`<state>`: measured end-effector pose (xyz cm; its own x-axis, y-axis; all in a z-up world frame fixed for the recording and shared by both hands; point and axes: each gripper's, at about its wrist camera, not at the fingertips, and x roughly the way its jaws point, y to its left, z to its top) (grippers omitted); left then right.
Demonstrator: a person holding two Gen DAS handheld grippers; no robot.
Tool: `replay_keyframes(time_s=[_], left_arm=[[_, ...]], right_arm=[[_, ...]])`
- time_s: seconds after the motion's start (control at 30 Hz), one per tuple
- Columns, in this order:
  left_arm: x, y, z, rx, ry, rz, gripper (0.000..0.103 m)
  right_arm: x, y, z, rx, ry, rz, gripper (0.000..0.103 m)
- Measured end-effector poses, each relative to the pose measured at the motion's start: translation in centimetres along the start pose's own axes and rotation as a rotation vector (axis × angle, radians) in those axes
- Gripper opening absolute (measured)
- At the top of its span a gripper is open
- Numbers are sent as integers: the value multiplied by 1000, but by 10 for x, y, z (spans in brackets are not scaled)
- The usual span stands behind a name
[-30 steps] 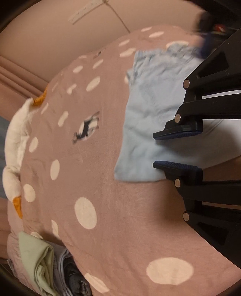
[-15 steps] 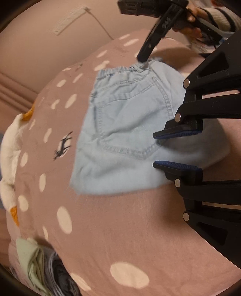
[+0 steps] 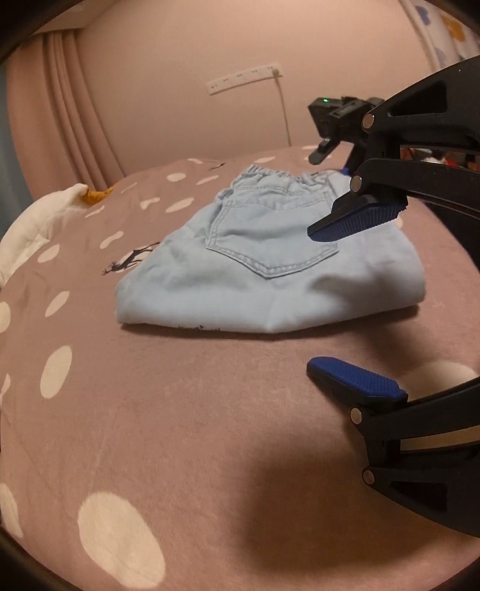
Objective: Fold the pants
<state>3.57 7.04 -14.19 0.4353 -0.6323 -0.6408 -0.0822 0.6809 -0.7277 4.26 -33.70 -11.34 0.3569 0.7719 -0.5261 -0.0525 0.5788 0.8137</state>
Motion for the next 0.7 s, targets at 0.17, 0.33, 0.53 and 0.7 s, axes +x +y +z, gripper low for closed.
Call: replay_keyframes(time_s=[0.17, 0.33, 0.53, 0.7], left_arm=[[13, -12, 8, 36, 15, 5, 63], [33, -28, 17, 87, 29, 30, 63], [54, -42, 25, 142, 31, 89, 64], [60, -53, 23, 193, 21, 160, 65]], right_arm=[[30, 21, 10, -56, 49, 12, 71], [53, 35, 17, -119, 51, -16, 67], [59, 36, 19, -162, 17, -27, 60], [54, 41, 8, -229, -29, -102, 53]])
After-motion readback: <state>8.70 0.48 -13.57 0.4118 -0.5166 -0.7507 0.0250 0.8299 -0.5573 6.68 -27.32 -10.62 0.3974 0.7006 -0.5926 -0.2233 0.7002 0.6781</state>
